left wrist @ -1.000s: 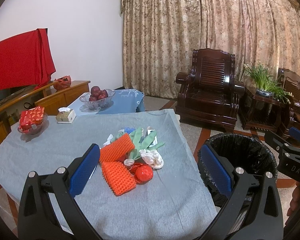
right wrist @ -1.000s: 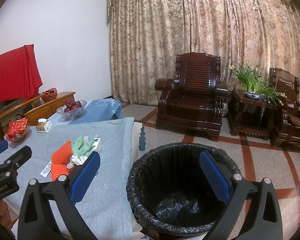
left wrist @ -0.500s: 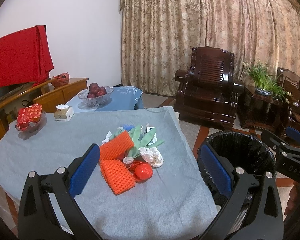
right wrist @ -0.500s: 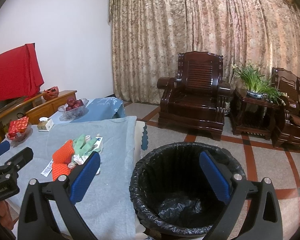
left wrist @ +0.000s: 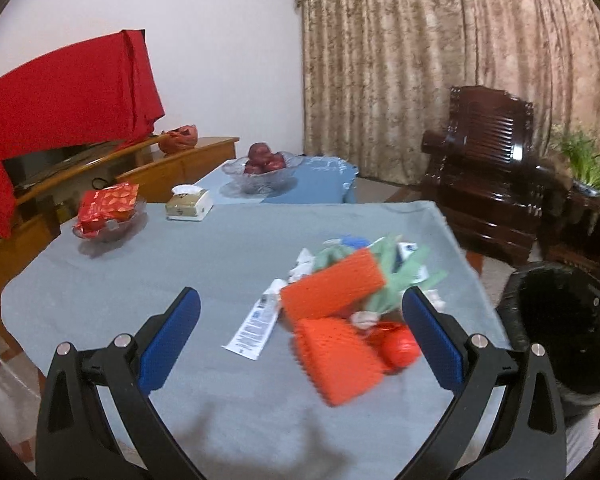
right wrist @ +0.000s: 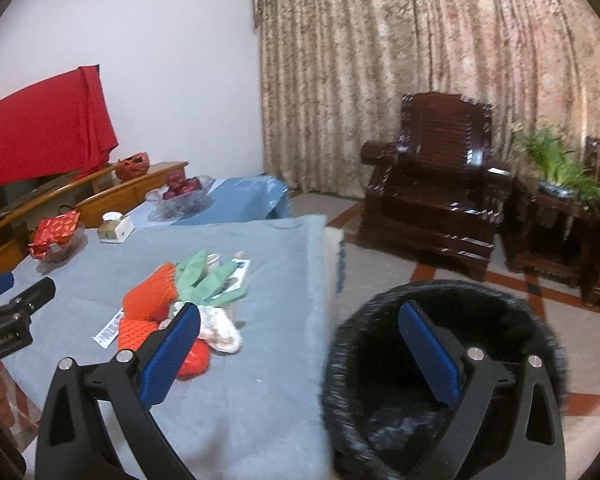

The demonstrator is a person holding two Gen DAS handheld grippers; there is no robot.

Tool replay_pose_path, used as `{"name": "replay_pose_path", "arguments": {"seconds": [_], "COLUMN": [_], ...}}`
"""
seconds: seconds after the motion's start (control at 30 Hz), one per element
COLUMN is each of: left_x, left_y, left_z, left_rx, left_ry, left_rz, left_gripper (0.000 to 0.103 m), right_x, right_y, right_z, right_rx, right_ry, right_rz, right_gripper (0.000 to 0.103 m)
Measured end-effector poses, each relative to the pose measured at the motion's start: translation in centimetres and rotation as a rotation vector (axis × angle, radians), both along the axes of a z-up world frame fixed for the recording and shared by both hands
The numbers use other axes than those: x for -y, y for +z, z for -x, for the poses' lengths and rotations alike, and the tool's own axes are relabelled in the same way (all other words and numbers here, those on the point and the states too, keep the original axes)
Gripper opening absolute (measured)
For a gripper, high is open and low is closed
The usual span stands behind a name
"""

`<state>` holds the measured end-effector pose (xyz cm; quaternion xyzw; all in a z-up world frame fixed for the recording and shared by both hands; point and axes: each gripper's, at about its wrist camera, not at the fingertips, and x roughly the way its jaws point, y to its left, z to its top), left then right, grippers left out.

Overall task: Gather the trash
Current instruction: 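Grasp the orange foam net with the left gripper while the right grasps white tissue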

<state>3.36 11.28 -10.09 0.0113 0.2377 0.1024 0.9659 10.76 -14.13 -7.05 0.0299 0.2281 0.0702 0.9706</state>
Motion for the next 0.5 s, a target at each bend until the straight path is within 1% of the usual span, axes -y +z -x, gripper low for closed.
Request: {"name": "replay_pose_path", "arguments": {"seconds": [0.07,0.17,0.3,0.33,0.43,0.5], "left_x": [-0.8,-2.1,-3.1,-3.1,-3.4,-3.4], "left_y": [-0.5,-1.4,-2.3,-2.6,-3.3,-3.8], "left_z": [-0.3,-0.8,-2.9,-3.8,-4.7,-5.5], "left_rx": [-0.006,-0.015,-0.049,-0.055,-0.067,-0.082], "left_ry": [0.012,0.018,0.006,0.004,-0.006,-0.007], "left_rz": [0.001,0.004,0.030,0.036,0.039,0.038], "left_gripper": [0.098,0.098,0.098,0.098,0.098,0.098], "right_x": [-0.9,-3.2,-5.0,-5.4,-7.1,-7.7], "right_y": [-0.7,-2.2,-4.2,-4.6,-6.4,-7.3], "right_z": [-1.2,-3.3,-5.9,-6.4,-8.3,-9.1], "right_rx": [0.001,-0.013,-0.066,-0.076,-0.126,-0.153], "right_ry": [0.022,0.062,0.109,0.114,0.151,0.170], "right_rz": [-0.009,0.018,0.007,0.011,0.031,0.040], "right_gripper": [0.096,0.092,0.090,0.090,0.088,0.084]}}
